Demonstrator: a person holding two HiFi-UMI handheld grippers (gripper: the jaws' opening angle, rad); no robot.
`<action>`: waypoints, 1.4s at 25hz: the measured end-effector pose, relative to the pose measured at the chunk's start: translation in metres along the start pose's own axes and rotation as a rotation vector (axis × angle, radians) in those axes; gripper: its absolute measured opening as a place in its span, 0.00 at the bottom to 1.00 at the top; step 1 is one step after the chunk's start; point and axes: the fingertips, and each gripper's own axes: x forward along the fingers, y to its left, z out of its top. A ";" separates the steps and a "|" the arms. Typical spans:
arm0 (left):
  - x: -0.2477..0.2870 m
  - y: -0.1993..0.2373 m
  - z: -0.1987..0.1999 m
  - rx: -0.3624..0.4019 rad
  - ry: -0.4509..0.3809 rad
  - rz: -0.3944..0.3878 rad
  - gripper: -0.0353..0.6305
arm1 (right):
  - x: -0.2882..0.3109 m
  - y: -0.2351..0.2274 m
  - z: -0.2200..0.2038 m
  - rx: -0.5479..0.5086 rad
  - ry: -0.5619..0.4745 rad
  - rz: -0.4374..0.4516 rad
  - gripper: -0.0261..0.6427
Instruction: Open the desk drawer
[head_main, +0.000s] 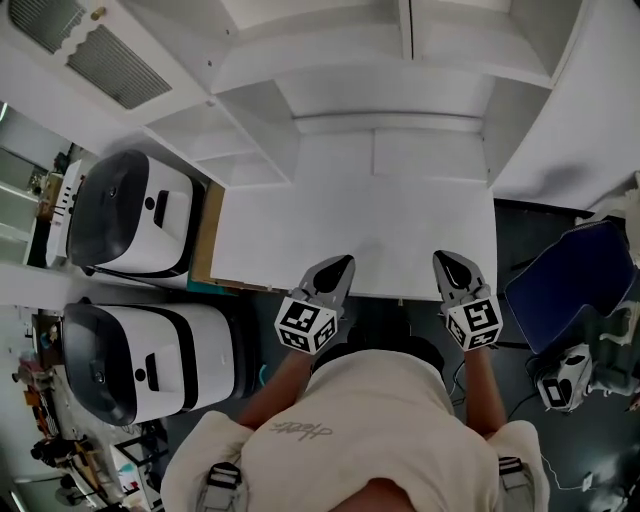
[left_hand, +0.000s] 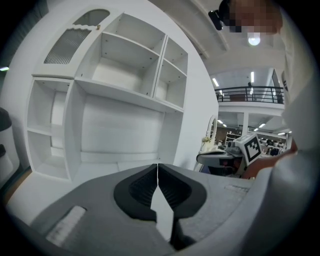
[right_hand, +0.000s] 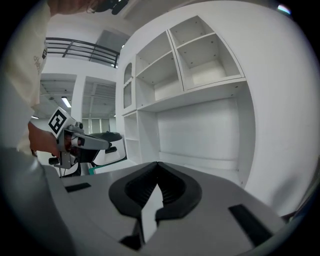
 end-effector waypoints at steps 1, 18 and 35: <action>0.005 -0.003 0.002 0.004 -0.002 0.004 0.08 | 0.000 -0.005 0.000 0.000 -0.001 0.007 0.04; 0.006 -0.014 0.001 0.011 -0.012 -0.009 0.08 | -0.001 0.014 0.000 -0.024 -0.017 0.048 0.04; -0.037 0.018 -0.009 -0.008 -0.026 -0.009 0.08 | 0.016 0.058 -0.011 -0.087 0.078 0.049 0.14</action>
